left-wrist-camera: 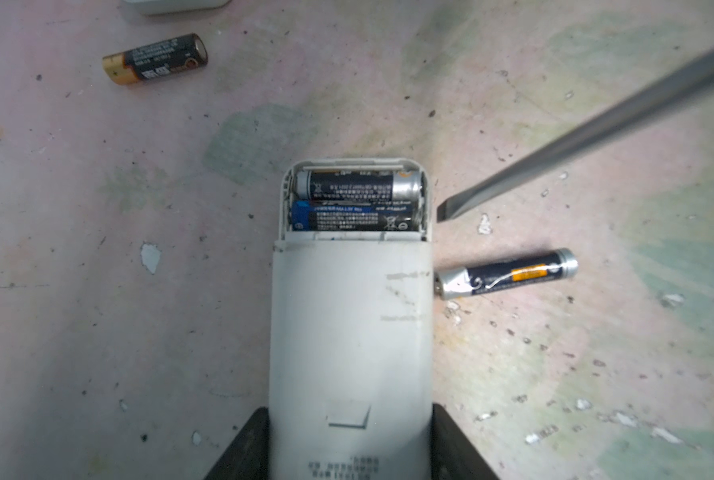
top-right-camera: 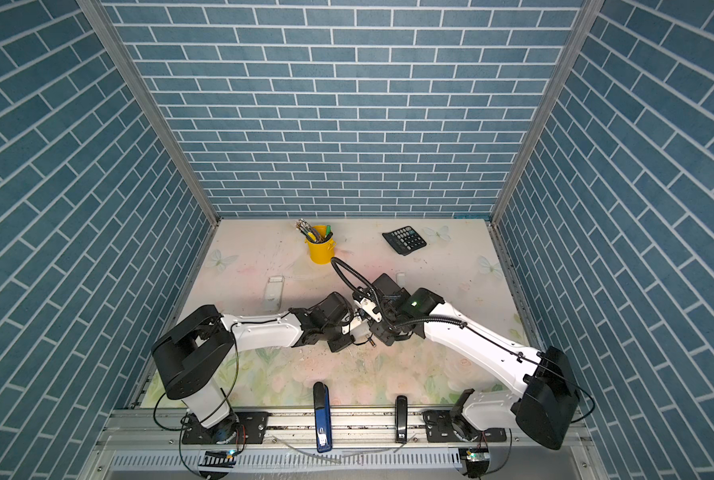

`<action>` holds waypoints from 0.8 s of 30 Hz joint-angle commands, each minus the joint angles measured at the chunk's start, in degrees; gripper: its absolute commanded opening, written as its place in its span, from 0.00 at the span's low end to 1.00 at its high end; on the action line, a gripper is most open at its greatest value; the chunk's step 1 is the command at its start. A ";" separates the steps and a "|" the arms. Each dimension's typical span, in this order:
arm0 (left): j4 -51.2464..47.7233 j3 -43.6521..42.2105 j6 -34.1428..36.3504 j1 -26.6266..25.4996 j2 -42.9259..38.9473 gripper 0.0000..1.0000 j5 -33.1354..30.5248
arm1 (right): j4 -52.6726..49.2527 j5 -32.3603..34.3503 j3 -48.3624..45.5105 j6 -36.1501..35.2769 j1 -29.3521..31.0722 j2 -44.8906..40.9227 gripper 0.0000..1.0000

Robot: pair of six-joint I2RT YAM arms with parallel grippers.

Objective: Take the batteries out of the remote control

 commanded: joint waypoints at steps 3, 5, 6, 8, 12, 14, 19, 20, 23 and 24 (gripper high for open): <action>-4.83 -1.07 1.06 -0.44 2.14 0.16 -1.33 | -1.52 2.48 2.96 -3.74 0.21 -0.03 0.00; -4.79 -1.15 1.06 -0.44 2.18 0.15 -1.33 | -1.33 2.72 2.82 -4.40 0.16 -0.01 0.00; -4.70 -1.15 1.12 -0.44 2.22 0.15 -1.33 | -1.21 2.81 2.80 -4.67 0.18 0.01 0.00; -4.70 -1.15 1.08 -0.43 2.18 0.15 -1.27 | -1.09 2.73 2.88 -5.04 0.16 0.12 0.00; -4.87 -1.06 1.10 -0.43 2.31 0.15 -1.32 | -0.72 2.70 3.19 -5.59 0.07 0.43 0.00; -4.79 -1.06 1.09 -0.44 2.31 0.15 -1.33 | -0.59 2.54 3.32 -5.68 0.02 0.62 0.00; -4.82 -0.97 1.07 -0.44 2.40 0.15 -1.25 | -0.36 2.10 3.49 -5.68 -0.05 0.23 0.00; -4.83 -0.97 1.08 -0.44 2.49 0.15 -1.14 | -0.37 2.01 3.47 -5.68 -0.07 0.21 0.00; -4.79 -0.89 1.06 -0.44 2.55 0.15 -1.08 | -0.45 1.95 3.79 -5.68 -0.10 0.18 0.00; -4.84 -0.89 1.06 -0.44 2.50 0.15 -1.15 | -0.45 1.80 3.81 -5.68 -0.04 0.19 0.00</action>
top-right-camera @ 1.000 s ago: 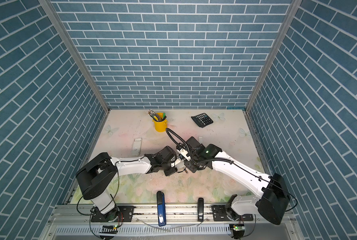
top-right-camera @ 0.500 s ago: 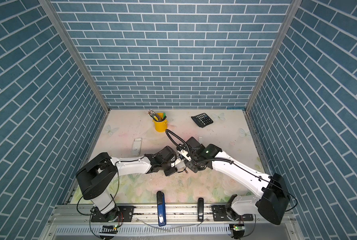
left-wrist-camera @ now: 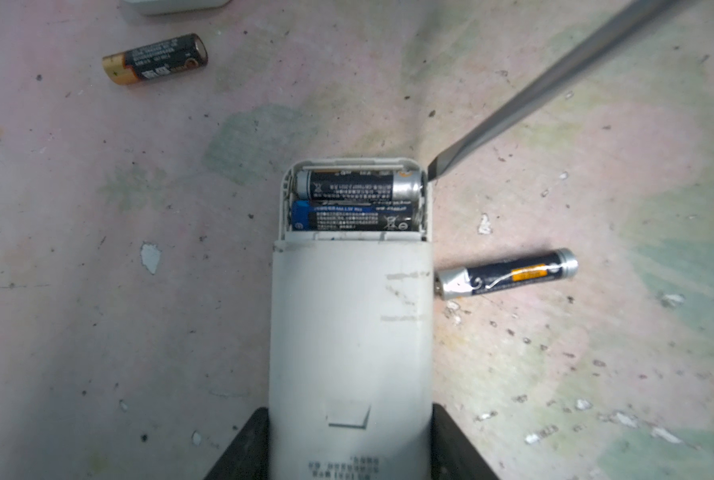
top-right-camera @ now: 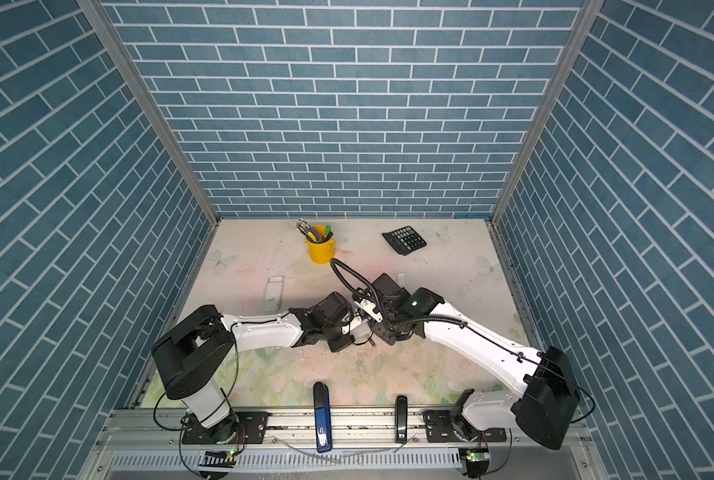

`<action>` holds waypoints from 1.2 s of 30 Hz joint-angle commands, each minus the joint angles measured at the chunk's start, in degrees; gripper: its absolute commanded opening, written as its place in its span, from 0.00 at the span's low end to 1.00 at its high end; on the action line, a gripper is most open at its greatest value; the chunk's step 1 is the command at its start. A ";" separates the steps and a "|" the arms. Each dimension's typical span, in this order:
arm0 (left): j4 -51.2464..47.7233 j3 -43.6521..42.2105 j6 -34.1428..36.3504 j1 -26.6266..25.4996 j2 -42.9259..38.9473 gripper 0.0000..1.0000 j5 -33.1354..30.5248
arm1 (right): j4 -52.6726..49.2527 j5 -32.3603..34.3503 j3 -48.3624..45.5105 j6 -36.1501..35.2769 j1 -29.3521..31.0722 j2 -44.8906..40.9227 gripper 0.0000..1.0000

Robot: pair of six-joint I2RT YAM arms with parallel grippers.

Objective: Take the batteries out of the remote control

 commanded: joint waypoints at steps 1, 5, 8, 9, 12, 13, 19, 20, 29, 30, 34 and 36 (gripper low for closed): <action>-4.80 -0.89 1.14 -0.44 2.57 0.15 -1.11 | -0.08 -0.11 3.57 -2.64 -0.08 0.17 0.00; -4.79 -0.89 1.08 -0.44 2.53 0.14 -1.15 | -0.02 -0.47 3.60 -2.73 -0.07 0.60 0.00; -4.86 -0.89 1.08 -0.42 2.51 0.14 -1.08 | 0.47 -0.77 3.43 -2.73 -0.15 0.87 0.00; -4.82 -0.89 1.06 -0.41 2.48 0.14 -1.15 | 0.66 -0.89 3.36 -2.69 -0.18 0.95 0.00; -4.81 -0.96 1.06 -0.44 2.43 0.14 -1.11 | 0.86 -0.87 3.58 -2.73 -0.26 1.26 0.00; -4.79 -0.96 1.06 -0.44 2.48 0.14 -1.07 | 0.95 -0.97 3.55 -2.71 -0.33 1.31 0.00; -4.83 -0.97 1.08 -0.44 2.40 0.14 -1.00 | 1.20 -0.88 3.68 -2.81 -0.57 1.22 0.00; -4.80 -0.91 1.08 -0.42 2.40 0.14 -1.06 | 1.21 -0.90 3.73 -2.84 -0.61 1.22 0.00; -4.80 -0.91 1.07 -0.44 2.41 0.13 -0.90 | 2.15 -0.93 3.43 -2.98 -0.71 1.40 0.00; -4.79 -0.97 1.10 -0.42 2.40 0.13 -0.89 | 2.46 -0.87 3.25 -2.87 -0.76 1.40 0.00; -4.79 -0.96 1.06 -0.42 2.49 0.13 -0.90 | 3.13 -0.89 2.57 -2.65 -0.86 1.57 0.00; -4.80 -0.97 1.07 -0.43 2.42 0.13 -0.89 | 3.87 -0.63 2.23 -2.56 -0.80 1.41 0.00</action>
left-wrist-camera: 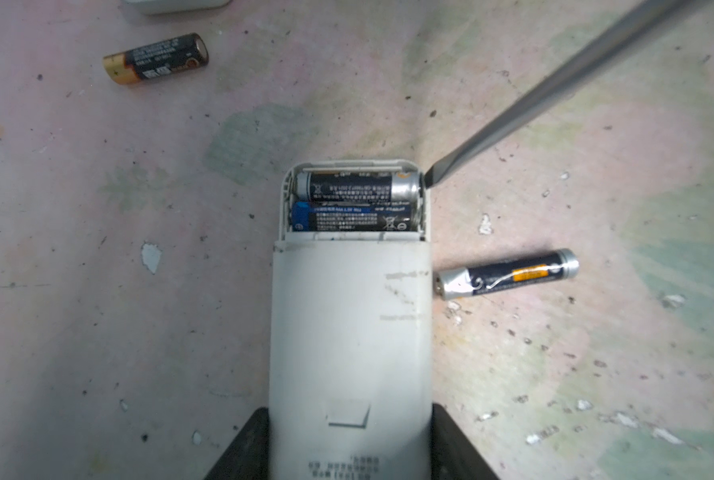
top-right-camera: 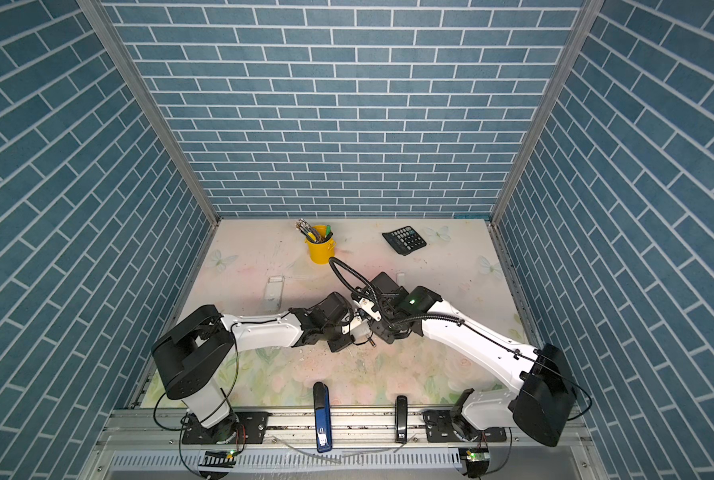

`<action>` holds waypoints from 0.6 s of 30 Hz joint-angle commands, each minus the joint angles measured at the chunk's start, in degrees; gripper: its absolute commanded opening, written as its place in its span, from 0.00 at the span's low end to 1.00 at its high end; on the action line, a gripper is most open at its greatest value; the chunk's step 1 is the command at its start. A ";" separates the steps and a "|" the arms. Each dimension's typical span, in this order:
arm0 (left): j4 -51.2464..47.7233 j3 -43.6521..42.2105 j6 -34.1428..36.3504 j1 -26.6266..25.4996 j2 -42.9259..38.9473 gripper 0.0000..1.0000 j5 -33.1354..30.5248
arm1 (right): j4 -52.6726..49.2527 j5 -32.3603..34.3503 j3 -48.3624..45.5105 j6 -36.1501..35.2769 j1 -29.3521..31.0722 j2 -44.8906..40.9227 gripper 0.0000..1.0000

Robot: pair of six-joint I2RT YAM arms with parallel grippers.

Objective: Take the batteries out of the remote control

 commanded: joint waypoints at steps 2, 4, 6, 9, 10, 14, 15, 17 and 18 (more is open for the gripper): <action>-4.80 -0.94 1.10 -0.44 2.46 0.13 -0.78 | 4.20 -0.01 1.45 -2.53 -0.20 0.09 0.00; -4.86 -0.91 1.19 -0.41 2.48 0.12 -0.70 | 4.91 0.27 1.32 -2.44 -0.24 -0.11 0.00; -4.90 -0.89 1.23 -0.44 2.50 0.12 -0.69 | 6.41 0.85 0.87 -2.16 -0.29 -0.65 0.00; -5.01 -0.89 1.19 -0.45 2.62 0.12 -0.61 | 9.34 1.88 -0.58 -1.28 -0.21 -2.21 0.00; -5.03 -0.89 1.24 -0.46 2.64 0.12 -0.61 | 10.11 2.09 -0.94 -1.07 -0.20 -2.65 0.00; -5.14 -0.71 1.28 -0.48 2.86 0.11 -0.25 | 13.13 2.75 -2.95 -0.26 -0.13 -4.22 0.00; -5.23 -0.71 1.38 -0.52 2.91 0.12 -0.13 | 13.71 2.75 -3.30 -0.22 -0.09 -4.37 0.00; -5.36 -0.63 1.46 -0.61 2.97 0.11 -0.09 | 14.40 2.72 -3.59 -0.16 -0.09 -4.48 0.00; -5.37 -0.62 1.50 -0.68 3.08 0.11 -0.09 | 14.73 2.54 -3.56 -0.16 -0.17 -4.48 0.00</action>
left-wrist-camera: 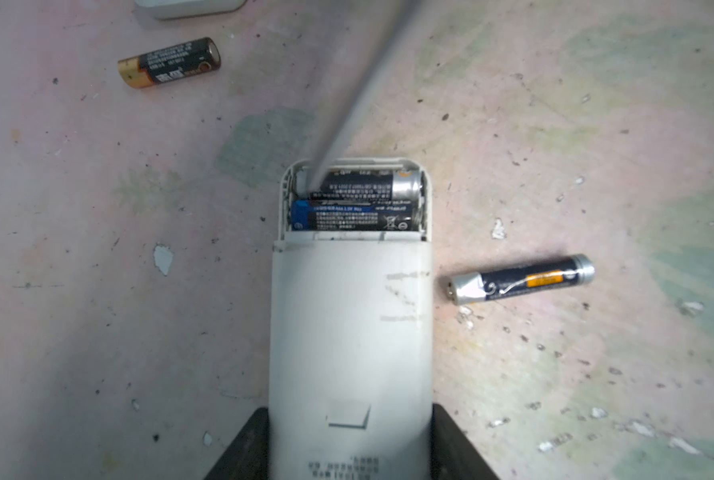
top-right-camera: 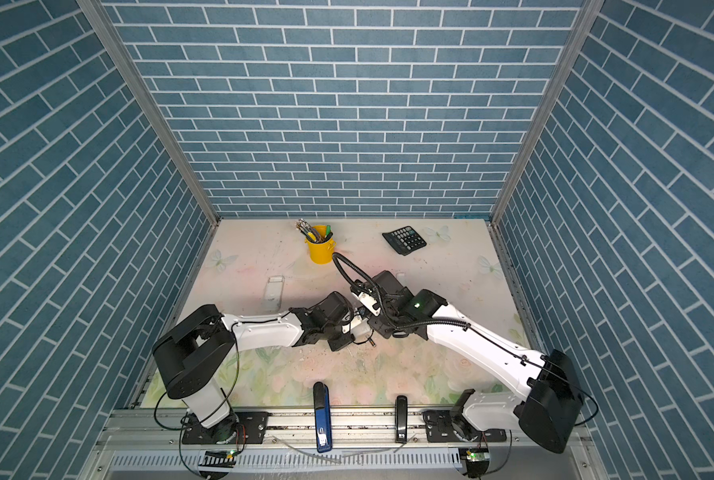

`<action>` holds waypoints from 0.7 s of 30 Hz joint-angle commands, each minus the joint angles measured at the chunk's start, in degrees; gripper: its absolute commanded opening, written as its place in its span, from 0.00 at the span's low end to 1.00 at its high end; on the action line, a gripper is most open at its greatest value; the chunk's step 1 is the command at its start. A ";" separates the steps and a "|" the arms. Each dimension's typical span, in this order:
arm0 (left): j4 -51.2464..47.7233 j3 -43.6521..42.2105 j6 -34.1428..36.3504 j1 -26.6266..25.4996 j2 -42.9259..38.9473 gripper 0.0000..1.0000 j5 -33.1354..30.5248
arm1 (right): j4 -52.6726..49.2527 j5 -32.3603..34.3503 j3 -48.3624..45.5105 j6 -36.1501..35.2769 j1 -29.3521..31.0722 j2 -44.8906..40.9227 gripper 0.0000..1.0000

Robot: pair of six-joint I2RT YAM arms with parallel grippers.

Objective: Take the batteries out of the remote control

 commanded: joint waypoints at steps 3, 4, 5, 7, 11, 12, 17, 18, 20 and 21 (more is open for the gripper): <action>-5.82 -0.60 1.43 -0.79 3.16 0.11 0.27 | 4.99 0.70 -1.42 -0.53 -0.04 -1.09 0.00; -5.90 -0.60 1.39 -0.80 3.17 0.11 0.10 | 4.55 0.83 -1.16 -0.51 -0.03 -1.00 0.00; -5.98 -0.60 1.39 -0.81 3.11 0.11 -0.16 | 3.67 0.87 -1.07 -0.46 -0.03 -0.88 0.00; -5.97 -0.69 1.39 -0.79 2.93 0.11 -0.37 | 1.22 0.81 -0.39 -0.23 -0.03 -0.81 0.00; -5.76 -0.82 1.37 -0.80 2.89 0.11 -0.52 | -5.18 0.16 0.97 0.48 -0.05 -1.29 0.00; -5.76 -0.78 1.30 -0.79 2.95 0.11 -0.54 | -6.65 -0.02 1.29 0.46 -0.04 -1.42 0.00; -5.70 -0.69 1.37 -0.80 3.26 0.11 -0.46 | -10.61 -0.20 1.88 0.05 -0.09 -1.52 0.00; -5.75 -0.60 1.39 -0.81 3.48 0.11 -0.51 | -10.78 -0.33 1.76 -0.01 -0.04 -1.44 0.00; -5.73 -0.60 1.39 -0.79 3.60 0.11 -0.45 | -10.82 -0.54 1.58 -0.16 -0.07 -1.24 0.00; -5.78 -0.60 1.39 -0.81 3.56 0.11 -0.46 | -10.79 -0.68 1.58 -0.27 -0.01 -1.21 0.00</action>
